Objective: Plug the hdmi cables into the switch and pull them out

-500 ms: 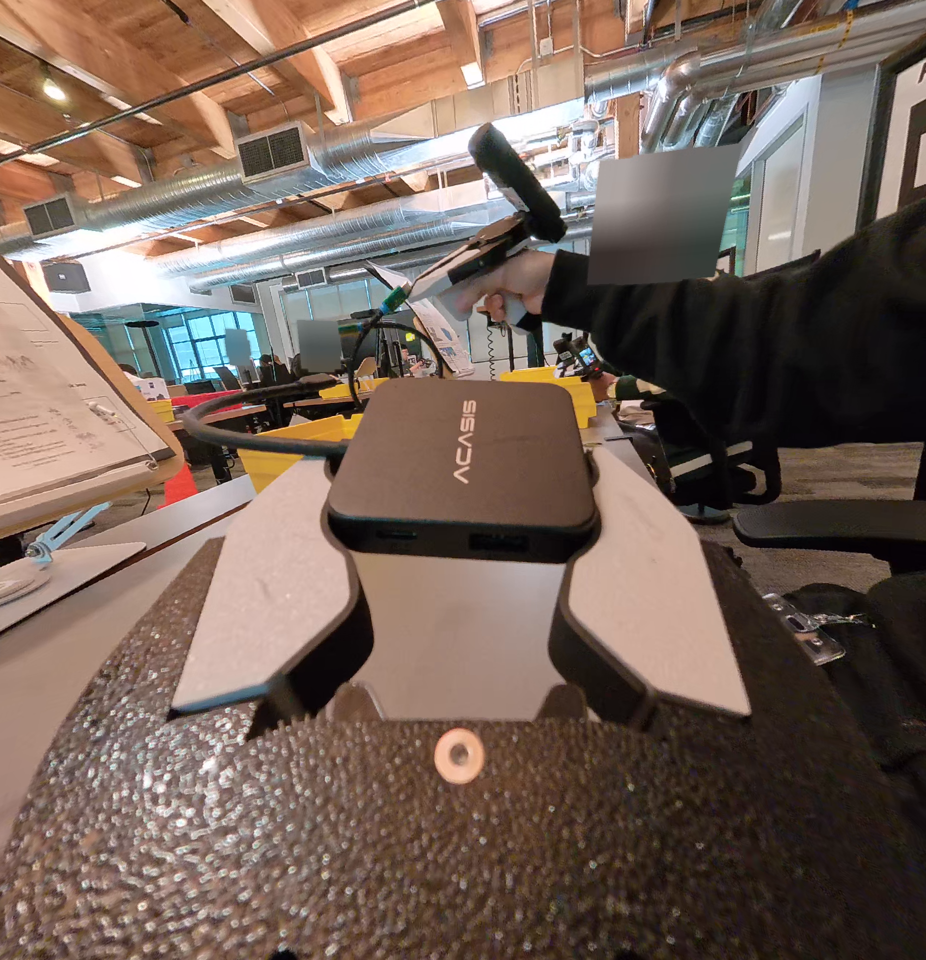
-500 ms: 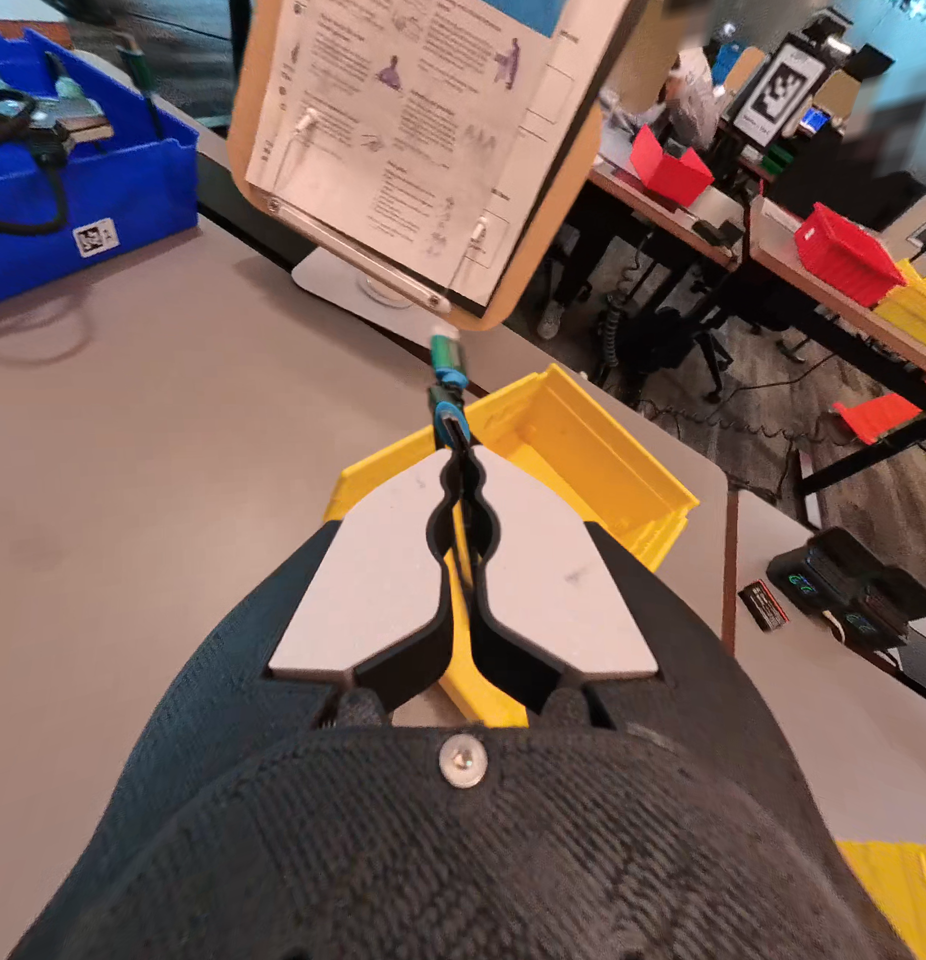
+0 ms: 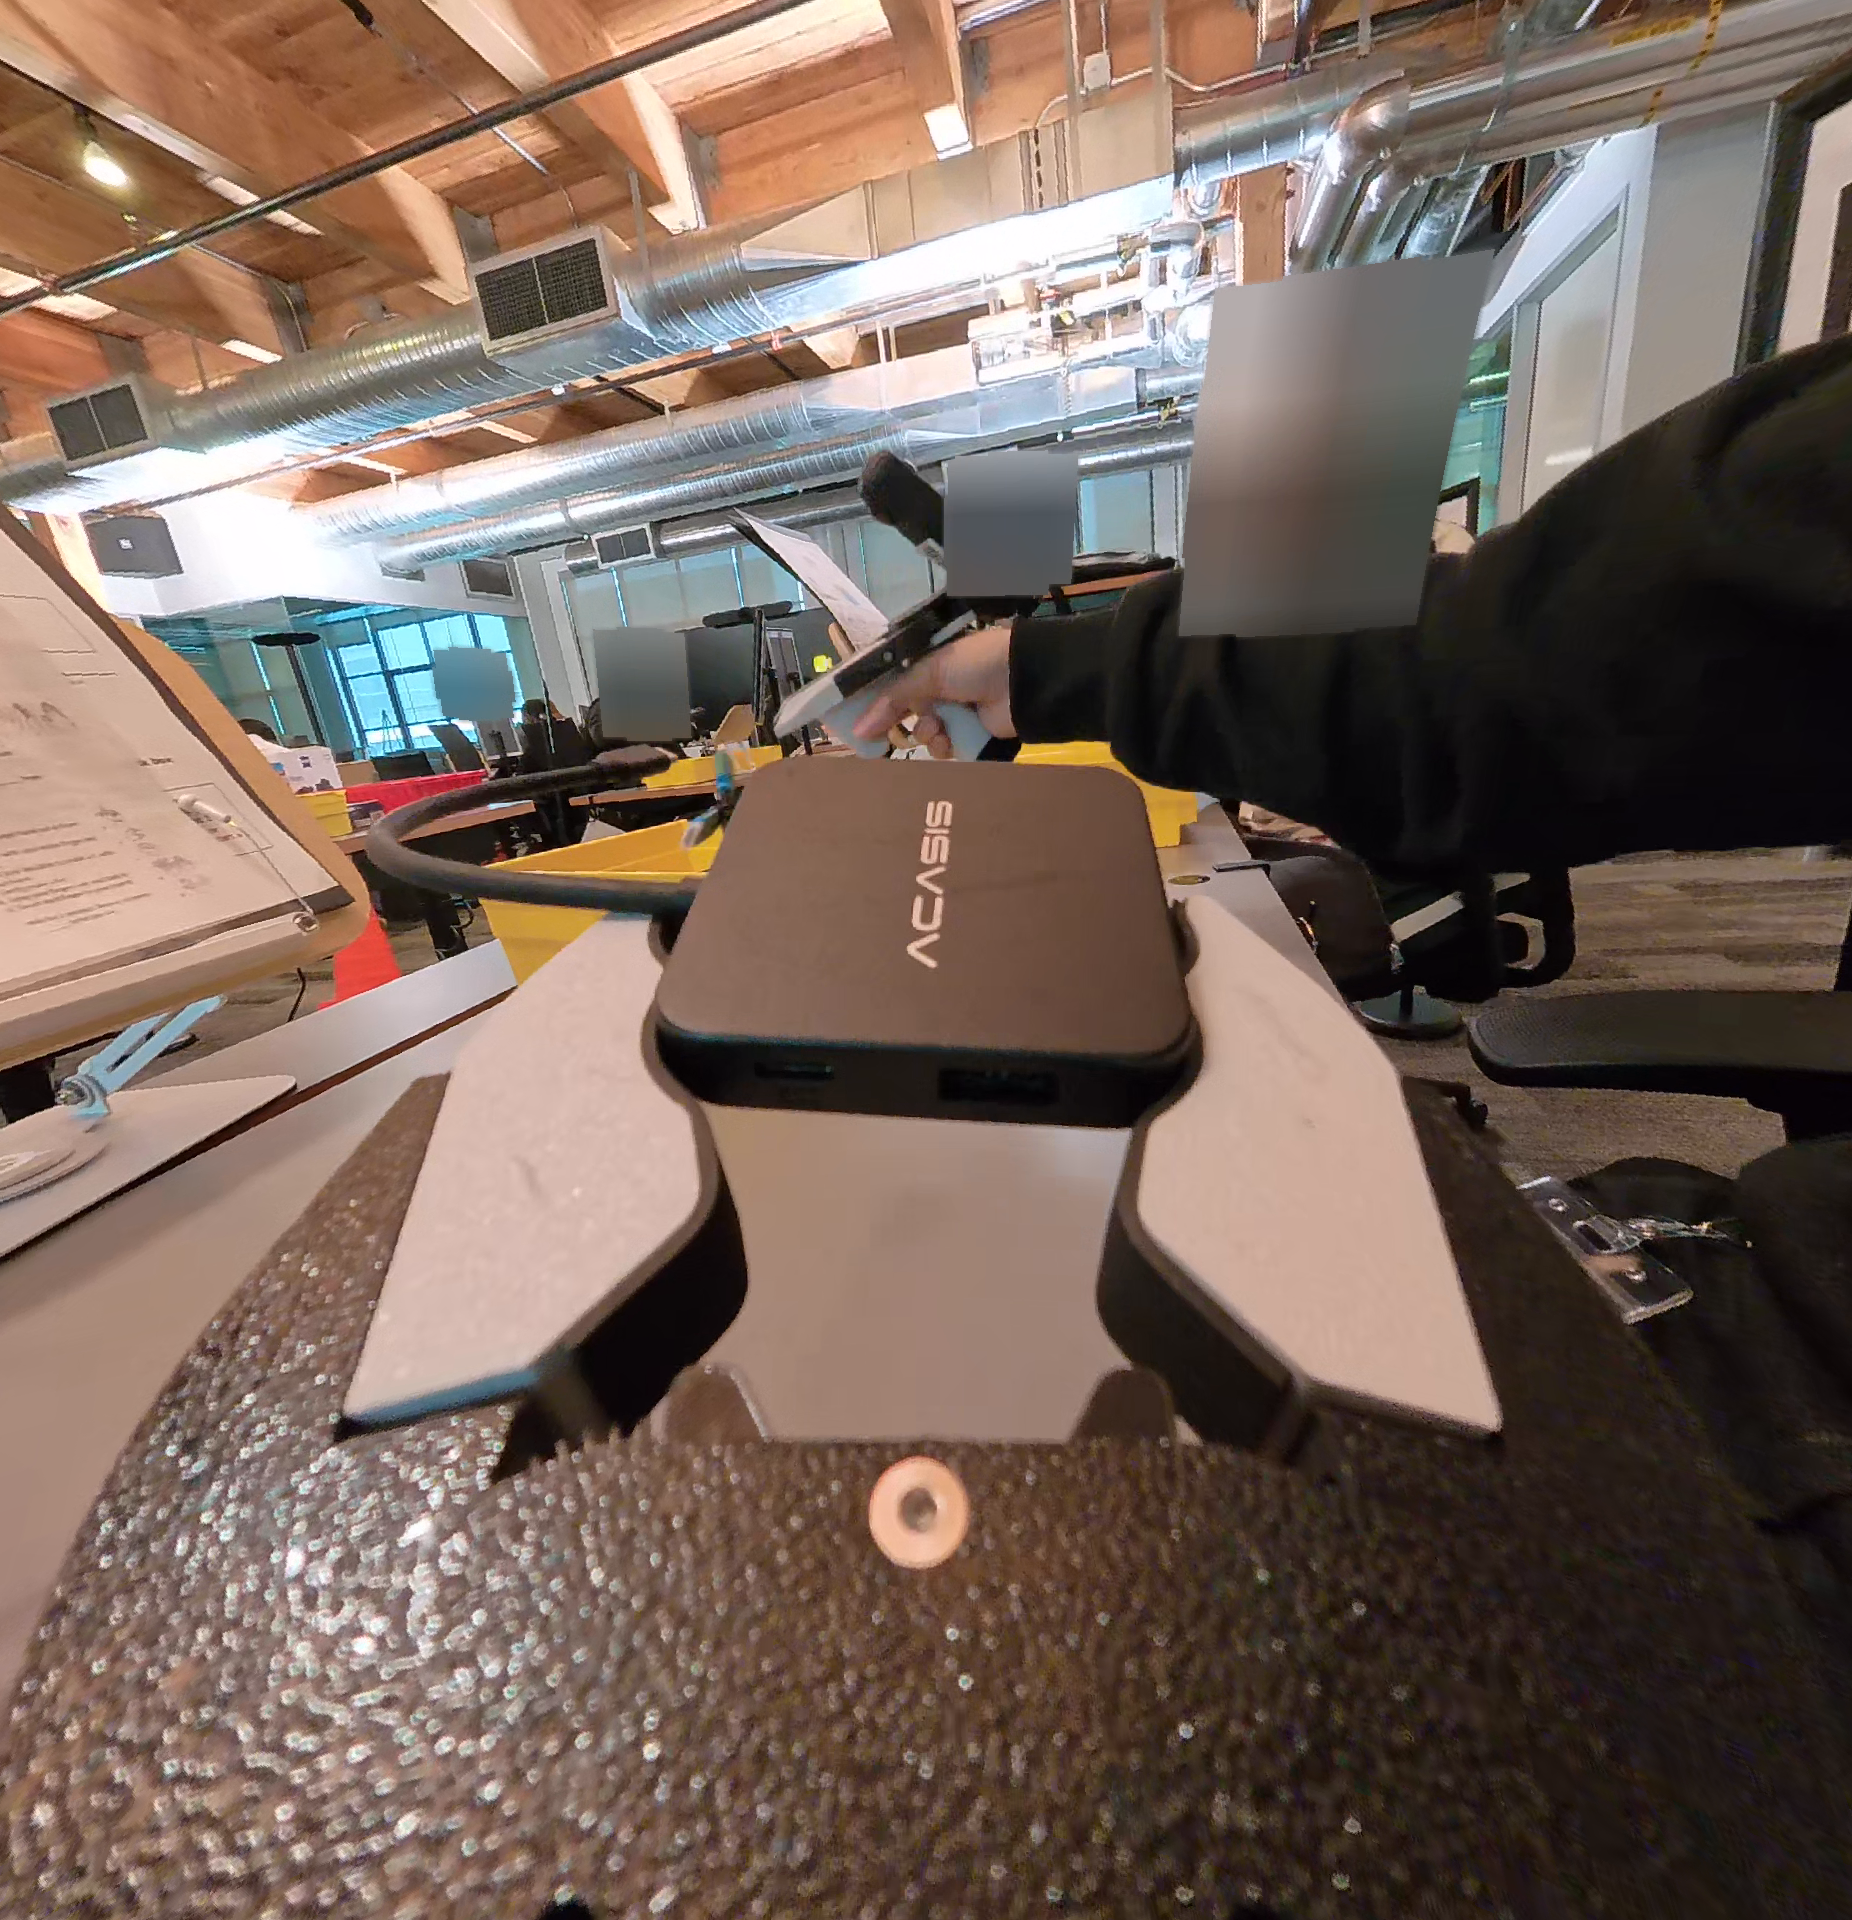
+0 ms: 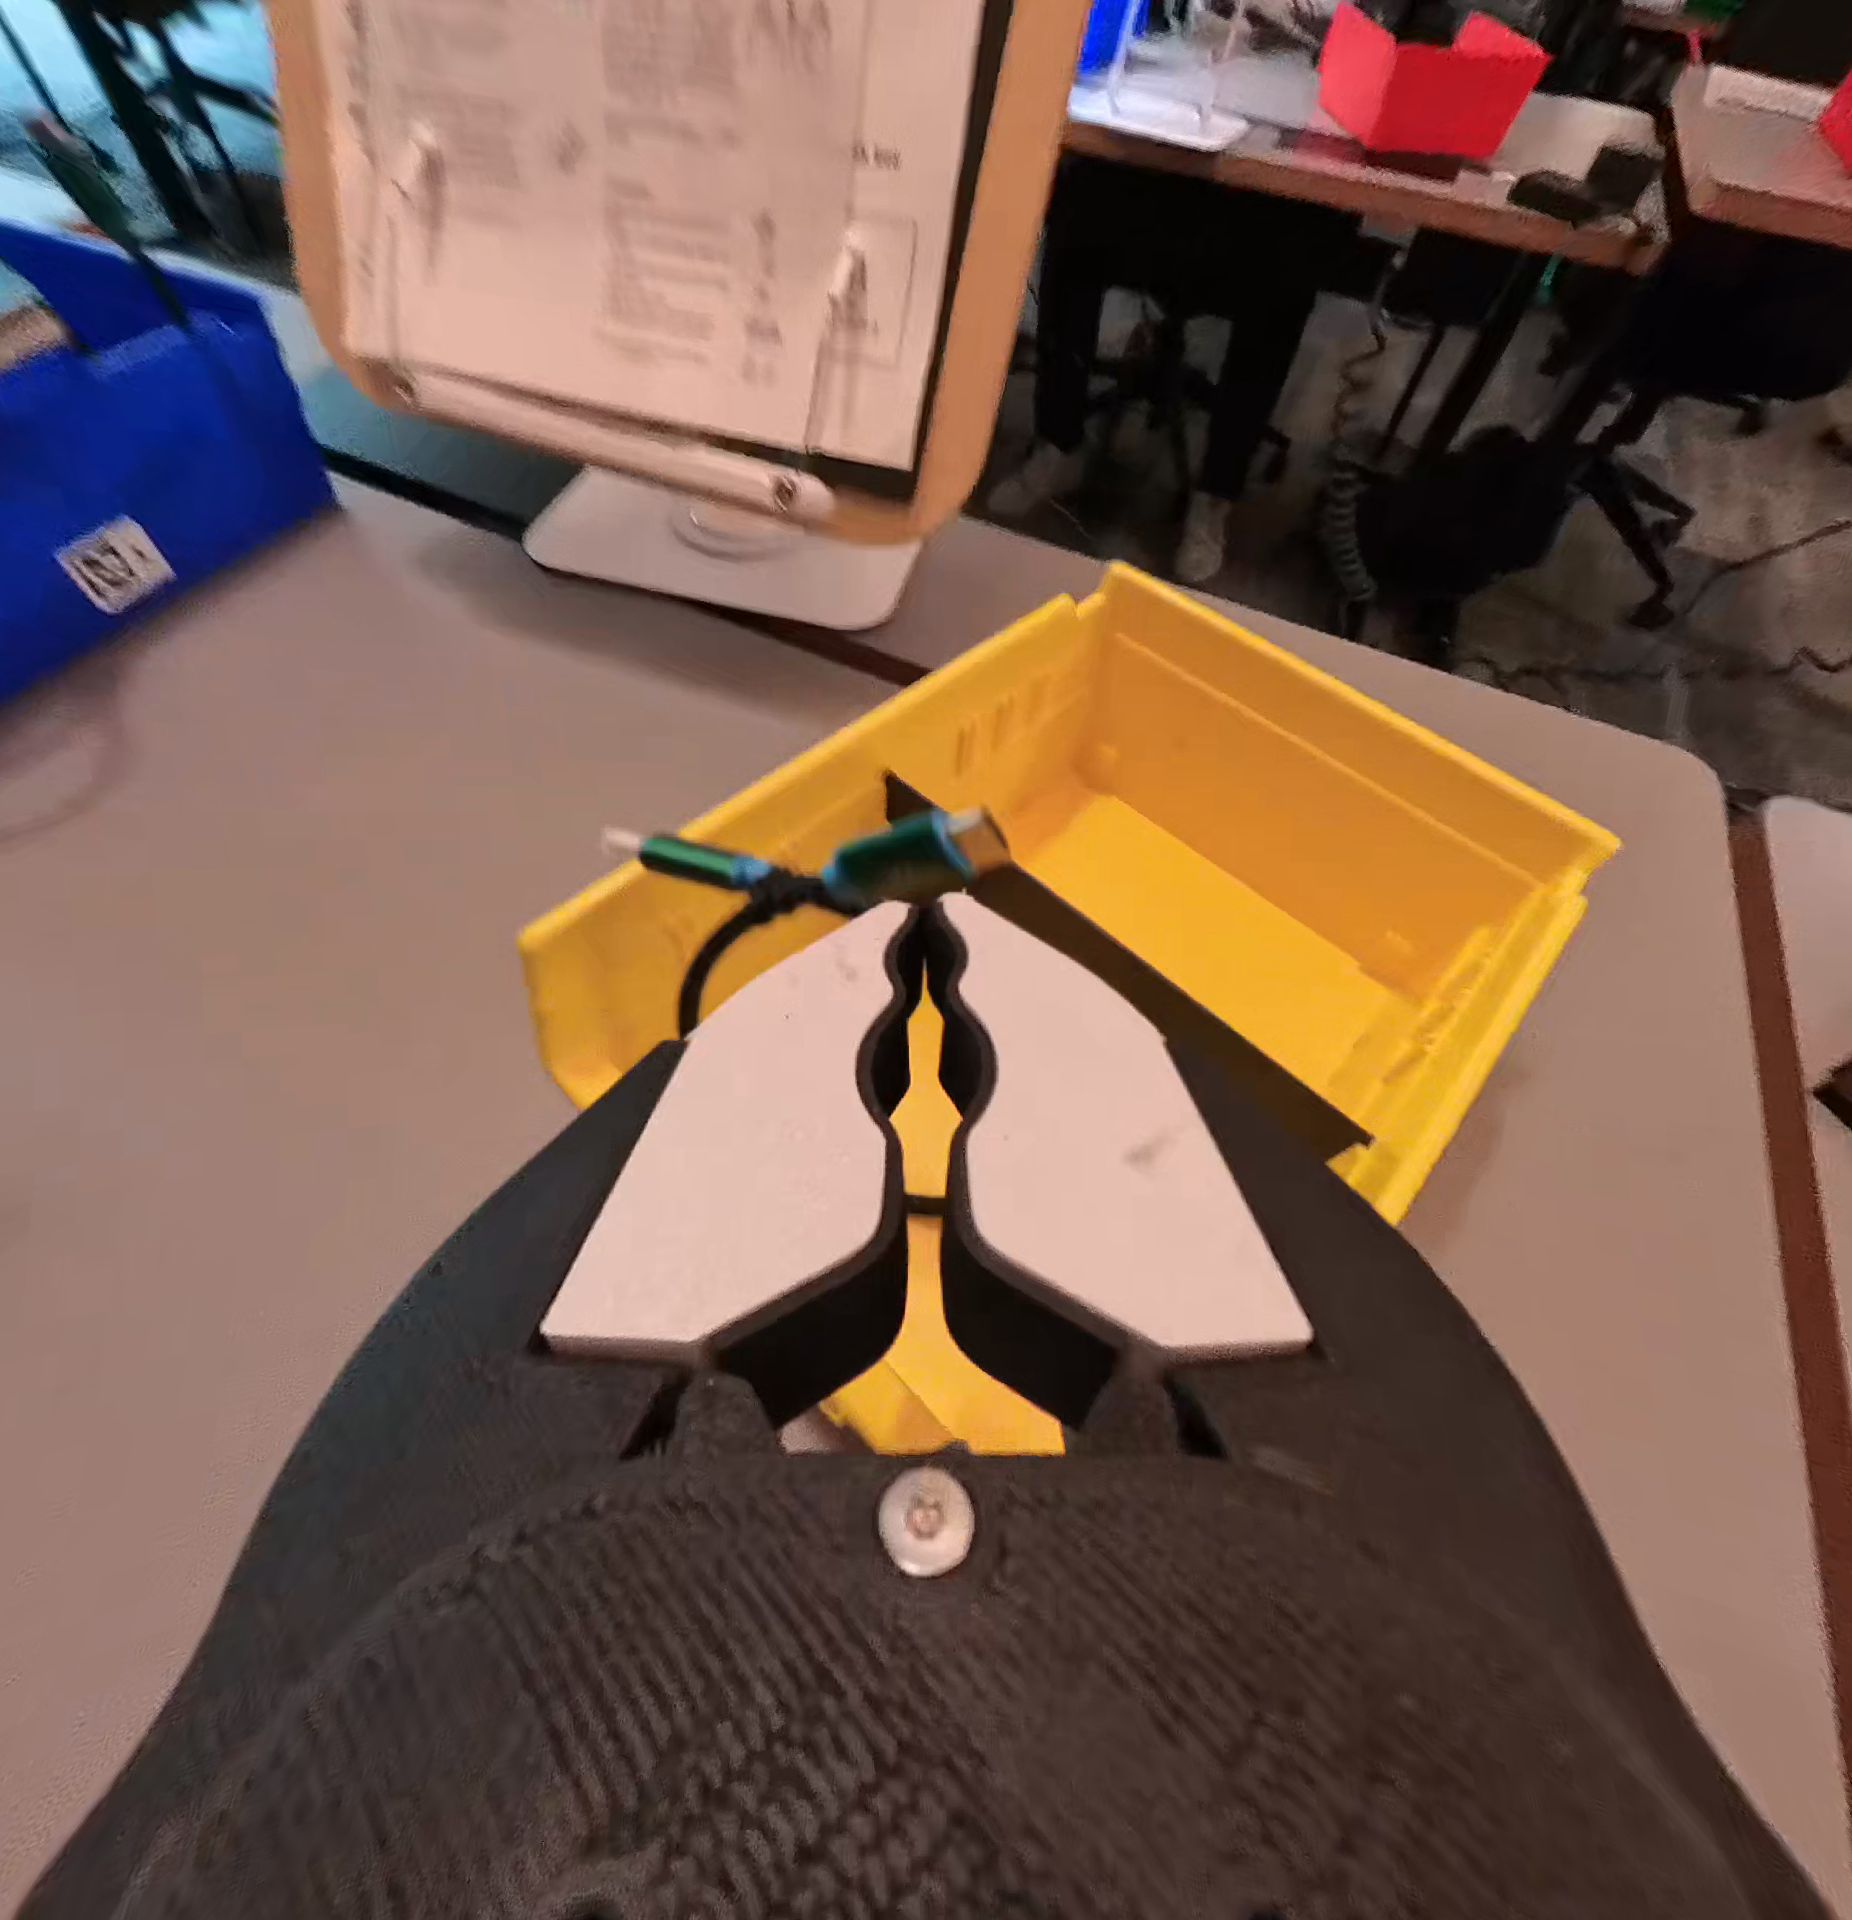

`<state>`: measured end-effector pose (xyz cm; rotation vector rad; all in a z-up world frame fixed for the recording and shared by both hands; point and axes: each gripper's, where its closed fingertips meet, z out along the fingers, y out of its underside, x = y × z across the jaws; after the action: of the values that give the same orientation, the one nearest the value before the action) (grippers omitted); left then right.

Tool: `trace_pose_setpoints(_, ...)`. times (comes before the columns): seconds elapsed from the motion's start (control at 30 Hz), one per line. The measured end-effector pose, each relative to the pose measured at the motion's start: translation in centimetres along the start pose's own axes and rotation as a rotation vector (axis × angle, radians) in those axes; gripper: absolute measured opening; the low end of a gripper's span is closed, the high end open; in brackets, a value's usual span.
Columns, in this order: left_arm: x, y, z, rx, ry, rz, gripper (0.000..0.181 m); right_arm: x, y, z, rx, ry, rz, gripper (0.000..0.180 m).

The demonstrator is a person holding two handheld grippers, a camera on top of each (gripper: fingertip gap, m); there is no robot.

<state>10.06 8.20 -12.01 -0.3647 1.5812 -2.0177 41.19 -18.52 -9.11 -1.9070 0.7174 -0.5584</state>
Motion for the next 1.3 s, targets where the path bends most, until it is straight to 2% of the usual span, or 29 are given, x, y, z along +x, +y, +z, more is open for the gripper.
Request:
trace_pose_setpoints(0.23, 0.1, 0.1, 0.1, -0.006, 0.004, 0.004, 0.085, -1.6, 2.1, 0.5, -0.041, -0.039, -0.037, 0.0)
trace_pose_setpoints(0.3, 0.0, 0.0, 0.0, -0.001, 0.001, 0.001, 0.085, -3.2, 2.0, 0.4, -0.022, -0.07, -0.05, 0.008)
trace_pose_setpoints(0.4, 0.0, 0.0, 0.0, 0.003, 0.001, 0.002, 0.085, -7.7, 1.5, -0.1, -0.003, -0.16, -0.056, 0.031)
trace_pose_setpoints(0.43, 0.1, 0.0, 0.1, 0.001, 0.004, 0.006, 0.085, -10.4, 0.8, -0.5, 0.036, -0.23, -0.038, 0.035)
trace_pose_setpoints(0.5, 0.3, 0.1, 0.2, -0.008, 0.006, 0.026, 0.085, -18.4, -0.1, -2.1, 0.094, -0.502, 0.022, 0.039)
trace_pose_setpoints(0.53, 0.4, 0.2, 0.3, -0.015, 0.006, 0.041, 0.085, -22.3, 0.1, -2.9, 0.08, -0.633, 0.094, 0.051)
trace_pose_setpoints(0.57, 0.5, 0.4, 0.5, -0.022, 0.007, 0.057, 0.085, -26.2, 0.7, -3.5, 0.027, -0.763, 0.183, 0.068)
trace_pose_setpoints(0.6, 0.6, 0.5, 0.7, -0.031, 0.005, 0.075, 0.085, -30.0, 1.5, -4.2, -0.058, -0.895, 0.262, 0.078)
trace_pose_setpoints(0.67, 0.9, 1.0, 1.1, -0.058, 0.001, 0.125, 0.085, -36.3, 2.5, -5.6, -0.164, -1.119, 0.376, 0.08)
trace_pose_setpoints(0.77, 1.7, 1.7, 1.9, -0.119, 0.001, 0.226, 0.085, -41.6, 2.7, -5.8, -0.229, -1.237, 0.523, 0.077)
trace_pose_setpoints(0.9, 2.4, 2.3, 2.9, -0.202, -0.011, 0.371, 0.086, -43.3, 3.1, -4.1, -0.311, -1.206, 0.539, 0.066)
trace_pose_setpoints(0.97, 1.9, 2.7, 3.2, -0.237, -0.059, 0.417, 0.086, -43.4, 3.1, -4.2, -0.307, -1.249, 0.482, 0.016)
trace_pose_setpoints(1.1, 1.3, 3.0, 3.7, -0.229, -0.14, 0.376, 0.09, -41.8, 3.2, -3.6, -0.329, -1.19, 0.353, 0.015)
trace_pose_setpoints(1.17, 1.4, 2.6, 3.6, -0.205, -0.137, 0.338, 0.089, -38.3, 2.6, -2.6, -0.309, -1.06, 0.229, 0.014)
trace_pose_setpoints(1.2, 1.3, 2.4, 3.5, -0.201, -0.14, 0.313, 0.089, -35.3, 2.1, -1.5, -0.295, -0.936, 0.162, 0.014)
trace_pose_setpoints(1.3, 0.6, 2.1, 3.0, -0.188, -0.151, 0.246, 0.084, -22.0, 0.2, 1.8, -0.299, -0.4, -0.086, 0.014)
